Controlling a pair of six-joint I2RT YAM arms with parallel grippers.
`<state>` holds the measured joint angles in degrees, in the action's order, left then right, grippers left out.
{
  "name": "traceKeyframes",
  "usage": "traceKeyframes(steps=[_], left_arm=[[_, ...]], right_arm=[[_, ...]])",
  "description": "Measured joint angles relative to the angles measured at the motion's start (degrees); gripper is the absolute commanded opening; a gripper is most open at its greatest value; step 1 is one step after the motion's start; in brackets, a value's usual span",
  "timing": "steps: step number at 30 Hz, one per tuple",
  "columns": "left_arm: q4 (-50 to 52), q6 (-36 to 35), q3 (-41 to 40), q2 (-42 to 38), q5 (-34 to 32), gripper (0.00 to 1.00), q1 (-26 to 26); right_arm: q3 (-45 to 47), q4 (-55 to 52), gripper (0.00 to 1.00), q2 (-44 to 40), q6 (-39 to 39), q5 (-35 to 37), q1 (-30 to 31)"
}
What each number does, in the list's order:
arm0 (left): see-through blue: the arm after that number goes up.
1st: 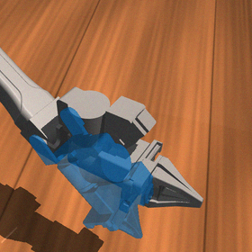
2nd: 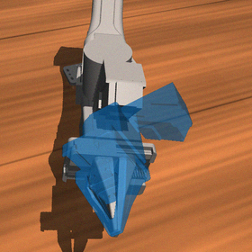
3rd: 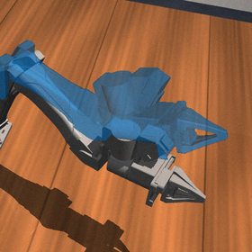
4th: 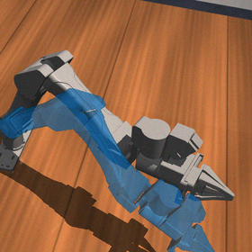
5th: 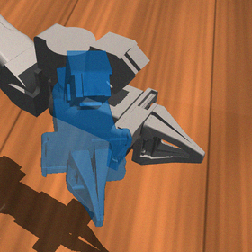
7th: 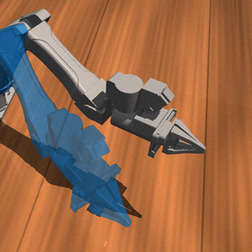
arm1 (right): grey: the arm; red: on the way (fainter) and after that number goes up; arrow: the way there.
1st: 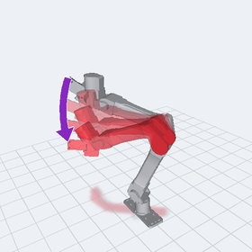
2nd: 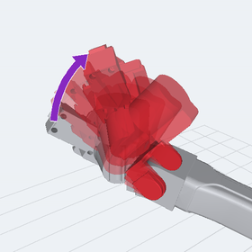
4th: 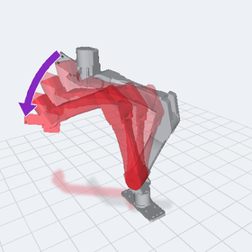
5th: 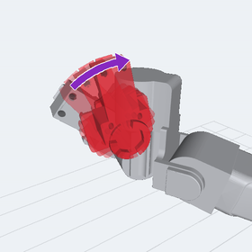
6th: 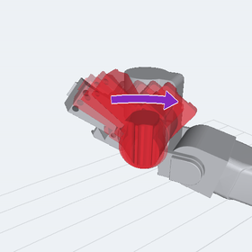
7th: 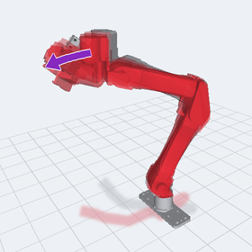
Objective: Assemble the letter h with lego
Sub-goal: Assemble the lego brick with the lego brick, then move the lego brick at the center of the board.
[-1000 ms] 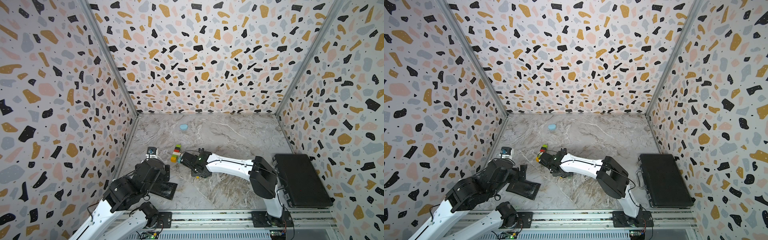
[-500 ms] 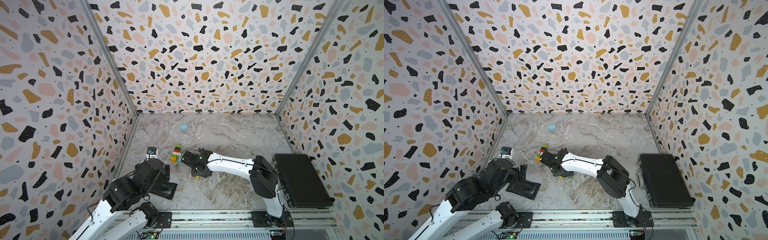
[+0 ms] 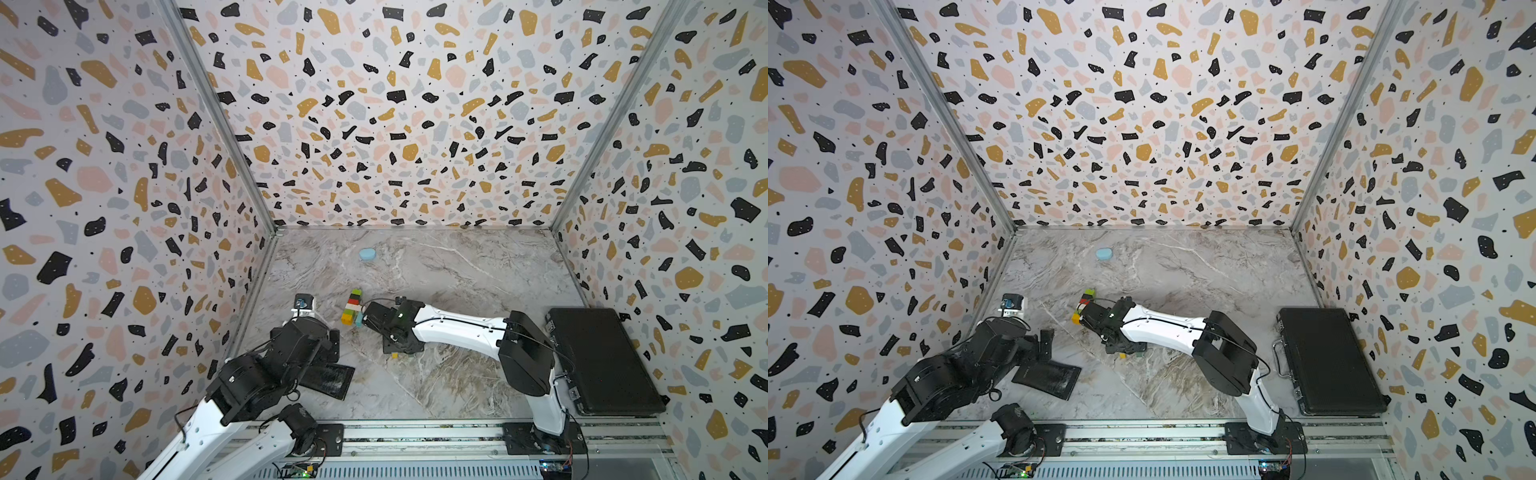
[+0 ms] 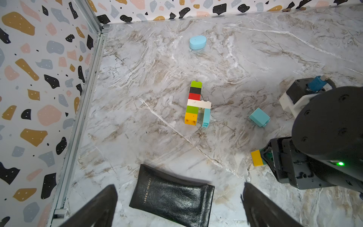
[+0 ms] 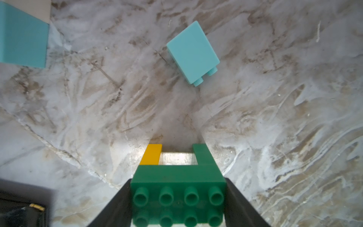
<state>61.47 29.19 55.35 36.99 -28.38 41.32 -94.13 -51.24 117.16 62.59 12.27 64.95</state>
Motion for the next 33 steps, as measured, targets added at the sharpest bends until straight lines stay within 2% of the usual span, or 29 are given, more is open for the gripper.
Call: traceKeyframes(steps=[4,10,12,20,26,30,33], left_arm=[[0.0,0.0,0.0,0.0,0.0,0.99,0.0],[0.0,0.0,0.0,0.0,0.0,0.99,0.0],[0.0,0.0,0.0,0.0,0.0,0.99,0.0],[0.0,0.0,0.0,0.1,0.0,0.99,0.0],[0.0,0.0,0.0,0.0,0.0,0.99,0.1],[0.0,0.0,0.0,0.0,0.0,0.99,0.1],[0.0,0.0,0.0,0.0,0.0,0.99,0.1]], right_arm=[[0.0,0.0,0.78,0.0,0.0,-0.1,0.0],[0.0,0.5,0.91,0.5,-0.7,-1.5,0.0],[0.0,0.7,0.98,0.5,-1.0,-1.7,0.0],[1.0,3.4,0.96,-1.9,-5.1,-0.8,0.0],[11.5,13.4,0.96,-18.7,-15.2,1.5,-1.0],[18.8,20.8,0.94,-28.6,-24.4,-1.5,-7.8],[23.0,25.2,0.91,-29.7,-29.3,-5.5,-15.3]])
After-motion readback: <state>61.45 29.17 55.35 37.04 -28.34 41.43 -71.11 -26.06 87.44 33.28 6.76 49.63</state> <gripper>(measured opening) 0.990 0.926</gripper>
